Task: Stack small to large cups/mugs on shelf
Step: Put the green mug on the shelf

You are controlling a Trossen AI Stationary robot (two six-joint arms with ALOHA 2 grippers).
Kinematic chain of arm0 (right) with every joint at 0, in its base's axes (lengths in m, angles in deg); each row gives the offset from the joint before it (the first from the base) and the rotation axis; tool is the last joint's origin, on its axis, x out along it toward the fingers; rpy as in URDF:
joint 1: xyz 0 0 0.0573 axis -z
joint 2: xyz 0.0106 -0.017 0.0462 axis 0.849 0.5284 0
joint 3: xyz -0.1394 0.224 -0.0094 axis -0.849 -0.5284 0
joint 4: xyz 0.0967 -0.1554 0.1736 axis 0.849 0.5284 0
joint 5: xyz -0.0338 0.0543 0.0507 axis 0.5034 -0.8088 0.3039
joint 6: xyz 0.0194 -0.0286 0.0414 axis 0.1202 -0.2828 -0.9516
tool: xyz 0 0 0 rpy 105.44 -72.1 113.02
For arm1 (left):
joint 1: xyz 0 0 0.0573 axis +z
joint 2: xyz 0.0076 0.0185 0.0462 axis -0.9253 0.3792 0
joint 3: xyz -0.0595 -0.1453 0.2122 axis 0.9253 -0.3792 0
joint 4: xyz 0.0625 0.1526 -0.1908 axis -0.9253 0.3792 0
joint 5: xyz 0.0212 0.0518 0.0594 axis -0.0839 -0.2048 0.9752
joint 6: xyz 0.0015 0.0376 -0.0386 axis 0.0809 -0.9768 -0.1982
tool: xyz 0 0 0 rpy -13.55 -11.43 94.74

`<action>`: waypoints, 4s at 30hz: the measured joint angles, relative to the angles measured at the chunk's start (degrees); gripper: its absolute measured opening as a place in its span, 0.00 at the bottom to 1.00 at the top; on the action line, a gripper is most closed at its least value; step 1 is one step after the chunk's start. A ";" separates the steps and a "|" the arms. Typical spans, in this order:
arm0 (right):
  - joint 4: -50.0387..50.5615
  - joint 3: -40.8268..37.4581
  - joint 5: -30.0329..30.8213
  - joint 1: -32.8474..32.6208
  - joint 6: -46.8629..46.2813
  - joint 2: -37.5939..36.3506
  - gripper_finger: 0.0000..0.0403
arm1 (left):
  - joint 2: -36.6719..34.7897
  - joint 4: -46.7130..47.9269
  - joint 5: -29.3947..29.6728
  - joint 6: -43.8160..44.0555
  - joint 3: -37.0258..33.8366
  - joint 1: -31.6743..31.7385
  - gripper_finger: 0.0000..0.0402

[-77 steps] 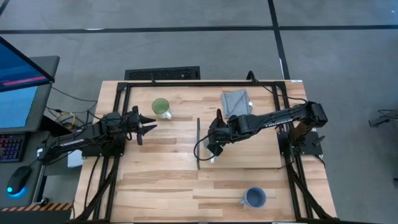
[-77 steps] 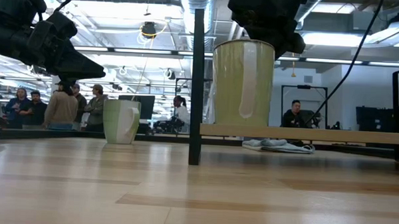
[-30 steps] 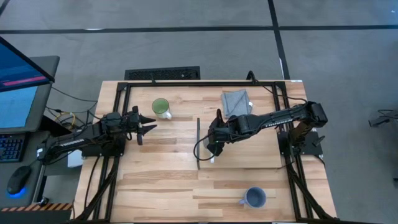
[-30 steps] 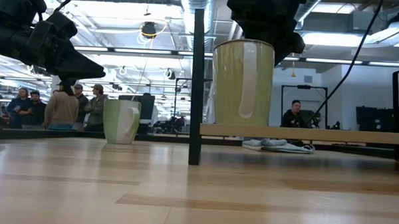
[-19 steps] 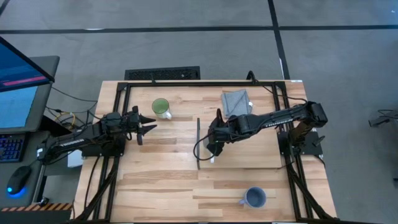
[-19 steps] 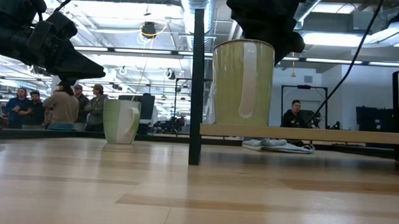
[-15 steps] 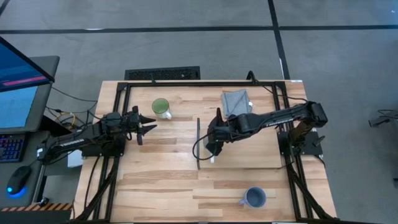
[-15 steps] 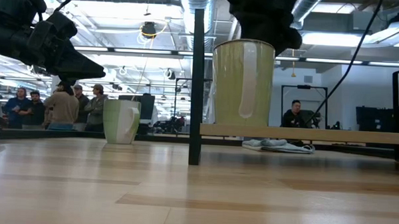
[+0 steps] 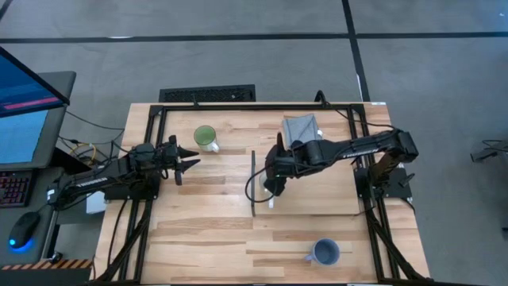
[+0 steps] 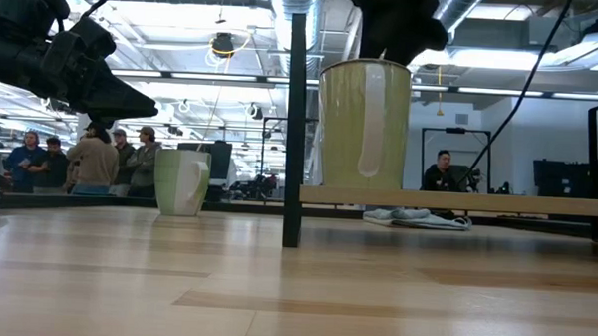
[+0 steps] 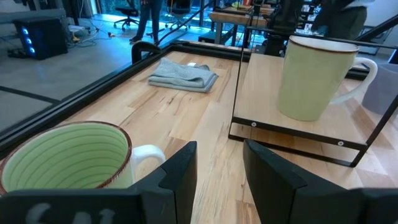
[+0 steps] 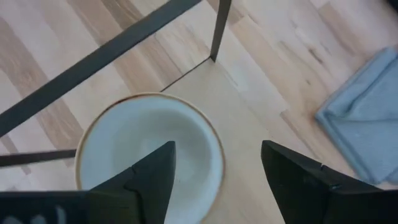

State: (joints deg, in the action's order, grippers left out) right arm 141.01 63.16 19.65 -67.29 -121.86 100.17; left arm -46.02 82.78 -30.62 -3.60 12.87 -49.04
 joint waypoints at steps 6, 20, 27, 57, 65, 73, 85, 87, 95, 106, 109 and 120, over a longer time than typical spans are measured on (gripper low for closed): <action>3.50 4.75 0.04 1.41 7.18 0.00 0.65 | 0.00 0.00 0.00 0.15 0.00 0.00 0.30; 4.91 11.53 0.50 5.79 16.29 -0.31 0.65 | 0.02 -0.02 0.00 1.19 0.00 0.00 0.30; 4.27 11.01 0.28 9.99 21.38 -5.39 0.65 | 0.00 -0.02 0.14 1.68 0.00 0.00 0.30; -30.72 -31.53 -6.46 31.45 41.61 -47.30 0.65 | 0.00 -0.20 0.46 1.55 0.37 -0.02 0.30; -39.96 -41.67 -10.87 38.58 44.52 -54.04 0.65 | 0.00 -0.26 2.29 -1.26 0.39 -0.02 0.30; -47.93 -53.22 -15.07 45.03 44.91 -61.01 0.65 | 0.00 -0.35 10.44 -1.97 0.42 0.00 0.30; -56.19 -66.60 -20.34 49.62 43.91 -72.43 0.65 | 0.00 -0.49 10.69 -1.68 0.49 -0.02 0.30; -56.28 -68.19 -20.33 49.88 43.79 -74.70 0.65 | 0.00 -0.50 10.69 -1.66 0.50 -0.01 0.30; -56.11 -73.53 -20.13 49.86 42.88 -84.67 0.65 | 0.00 -0.50 10.67 -1.80 0.52 -0.02 0.30; -55.82 -80.27 -19.90 49.86 42.77 -96.79 0.65 | 0.00 -0.48 10.68 -2.87 0.52 0.00 0.30; -55.81 -81.63 -19.90 49.86 42.11 -98.09 0.65 | 0.00 -0.46 10.73 -2.87 0.52 0.00 0.30; -53.21 -81.87 -18.17 49.85 41.91 -97.83 0.65 | 0.00 -0.03 12.76 -2.91 0.52 -0.02 0.30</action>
State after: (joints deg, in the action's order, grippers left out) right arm 87.80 -18.71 1.48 -17.44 -79.95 2.34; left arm -46.02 82.75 -17.86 -6.50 13.39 -49.06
